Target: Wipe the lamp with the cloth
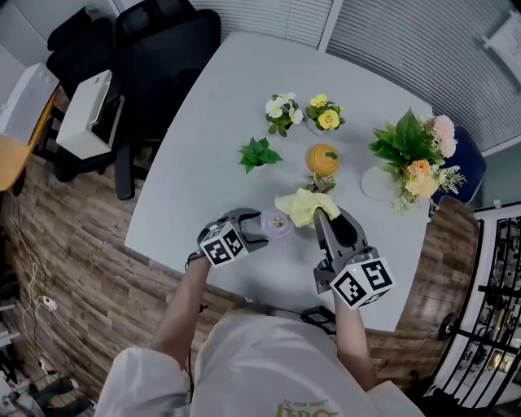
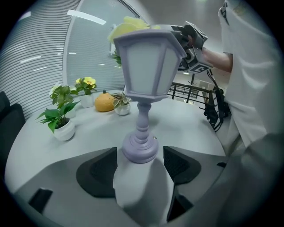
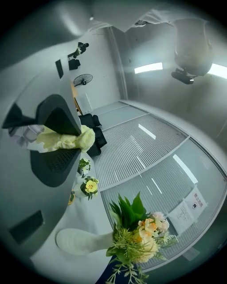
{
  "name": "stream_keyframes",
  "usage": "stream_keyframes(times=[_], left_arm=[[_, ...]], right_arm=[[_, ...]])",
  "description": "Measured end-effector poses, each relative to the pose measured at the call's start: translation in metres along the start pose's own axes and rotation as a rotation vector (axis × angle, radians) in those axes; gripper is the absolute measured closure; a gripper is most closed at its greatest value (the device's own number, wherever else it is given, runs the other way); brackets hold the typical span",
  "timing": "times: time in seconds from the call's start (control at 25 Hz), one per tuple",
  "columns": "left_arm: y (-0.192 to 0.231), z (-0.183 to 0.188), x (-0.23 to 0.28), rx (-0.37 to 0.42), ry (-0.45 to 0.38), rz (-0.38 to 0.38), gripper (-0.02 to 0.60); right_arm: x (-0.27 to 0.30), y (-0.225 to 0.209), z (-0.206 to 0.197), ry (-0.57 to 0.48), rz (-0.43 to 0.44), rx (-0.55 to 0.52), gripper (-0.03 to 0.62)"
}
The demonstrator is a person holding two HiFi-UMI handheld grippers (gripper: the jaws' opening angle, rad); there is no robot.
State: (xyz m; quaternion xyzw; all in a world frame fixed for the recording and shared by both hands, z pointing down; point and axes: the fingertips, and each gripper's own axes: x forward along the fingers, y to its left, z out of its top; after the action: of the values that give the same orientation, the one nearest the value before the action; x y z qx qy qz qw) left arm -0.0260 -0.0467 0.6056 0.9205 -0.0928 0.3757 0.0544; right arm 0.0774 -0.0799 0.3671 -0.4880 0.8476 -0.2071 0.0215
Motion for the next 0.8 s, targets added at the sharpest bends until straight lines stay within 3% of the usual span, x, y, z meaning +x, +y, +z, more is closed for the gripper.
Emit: stream_keyframes(times=[0.52,0.8], left_arm=[[0.001,0.004,0.016,0.090,0.033,-0.022,0.275],[0.001,0.003,0.023,0.093,0.039,-0.037,0.276]], right_arm=[[0.014,0.004,-0.012,0.042,0.029,0.005,0.496],[0.016,0.002,-0.015,0.055,0.028,0.008,0.496]])
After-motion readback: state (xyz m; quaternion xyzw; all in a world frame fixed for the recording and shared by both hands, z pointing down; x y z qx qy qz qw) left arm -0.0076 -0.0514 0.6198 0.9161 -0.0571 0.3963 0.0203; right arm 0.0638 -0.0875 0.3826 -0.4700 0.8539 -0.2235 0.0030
